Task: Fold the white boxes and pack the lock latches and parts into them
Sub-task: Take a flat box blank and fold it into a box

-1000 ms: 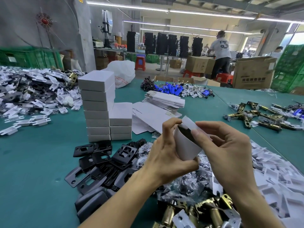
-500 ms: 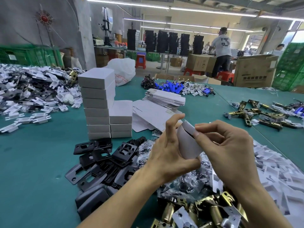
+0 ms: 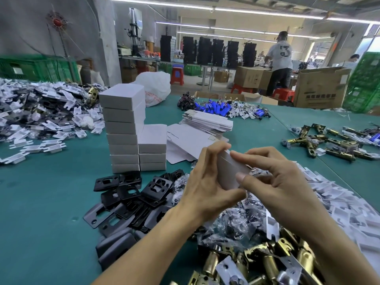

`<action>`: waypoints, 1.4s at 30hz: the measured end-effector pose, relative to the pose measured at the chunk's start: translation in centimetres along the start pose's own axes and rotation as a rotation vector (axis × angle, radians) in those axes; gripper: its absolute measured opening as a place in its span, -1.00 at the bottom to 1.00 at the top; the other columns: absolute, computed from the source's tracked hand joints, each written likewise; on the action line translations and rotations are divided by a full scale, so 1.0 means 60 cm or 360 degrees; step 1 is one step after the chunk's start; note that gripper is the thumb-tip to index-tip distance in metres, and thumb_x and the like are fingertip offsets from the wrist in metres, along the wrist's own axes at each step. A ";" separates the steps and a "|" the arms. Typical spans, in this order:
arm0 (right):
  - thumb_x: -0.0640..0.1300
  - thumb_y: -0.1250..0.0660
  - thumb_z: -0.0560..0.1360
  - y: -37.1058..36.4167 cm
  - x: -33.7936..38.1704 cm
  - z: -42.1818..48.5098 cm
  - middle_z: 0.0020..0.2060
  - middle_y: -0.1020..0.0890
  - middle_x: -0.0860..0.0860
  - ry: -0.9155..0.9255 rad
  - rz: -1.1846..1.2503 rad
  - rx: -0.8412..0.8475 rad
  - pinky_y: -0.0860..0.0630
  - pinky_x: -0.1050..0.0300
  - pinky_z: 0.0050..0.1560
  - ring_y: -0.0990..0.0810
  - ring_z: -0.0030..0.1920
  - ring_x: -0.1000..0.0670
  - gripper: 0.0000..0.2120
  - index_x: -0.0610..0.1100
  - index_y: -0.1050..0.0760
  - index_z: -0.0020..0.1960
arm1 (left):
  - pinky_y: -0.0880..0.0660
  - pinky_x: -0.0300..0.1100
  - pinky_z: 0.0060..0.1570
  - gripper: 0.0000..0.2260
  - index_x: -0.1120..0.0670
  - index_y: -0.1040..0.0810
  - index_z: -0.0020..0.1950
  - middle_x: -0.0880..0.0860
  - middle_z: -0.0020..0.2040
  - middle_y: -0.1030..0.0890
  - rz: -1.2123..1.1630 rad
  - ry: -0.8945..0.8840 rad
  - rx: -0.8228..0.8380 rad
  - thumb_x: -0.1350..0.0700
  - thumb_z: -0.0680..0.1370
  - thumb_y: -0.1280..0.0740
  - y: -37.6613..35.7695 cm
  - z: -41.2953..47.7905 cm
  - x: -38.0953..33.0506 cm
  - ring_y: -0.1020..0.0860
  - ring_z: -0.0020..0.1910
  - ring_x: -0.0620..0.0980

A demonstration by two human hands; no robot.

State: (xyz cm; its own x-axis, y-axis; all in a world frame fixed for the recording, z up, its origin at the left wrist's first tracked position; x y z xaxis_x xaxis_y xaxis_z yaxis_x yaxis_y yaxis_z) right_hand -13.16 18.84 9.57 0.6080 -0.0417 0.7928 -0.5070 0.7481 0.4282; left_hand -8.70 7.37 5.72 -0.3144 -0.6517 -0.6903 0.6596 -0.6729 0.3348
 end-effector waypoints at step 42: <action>-0.15 -0.38 0.49 0.071 -0.014 -0.011 0.10 -0.57 0.10 0.0134 0.0264 -0.0712 -0.66 0.19 -0.13 -0.69 0.01 0.03 -0.47 0.00 -0.36 0.43 | -0.44 -0.34 -0.15 -0.58 -0.01 -0.40 0.05 -0.03 -0.02 -0.49 0.0011 0.0006 -0.0580 -0.23 0.41 -0.44 0.088 0.019 -0.043 -0.47 -0.10 -0.19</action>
State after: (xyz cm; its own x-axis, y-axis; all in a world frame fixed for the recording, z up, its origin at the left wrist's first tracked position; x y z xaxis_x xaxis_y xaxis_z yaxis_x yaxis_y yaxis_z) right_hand -15.44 22.47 10.44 0.5976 0.1422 0.7891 -0.3000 0.9523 0.0556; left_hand -5.19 5.10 10.00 -0.3069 -0.6539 -0.6916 0.8620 -0.4990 0.0893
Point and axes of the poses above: each hand's wrist, its own z-axis towards the middle knuckle, its own y-axis out of the back of the hand, x = y × z, the point moved 10 cm from there along z, towards the middle knuckle
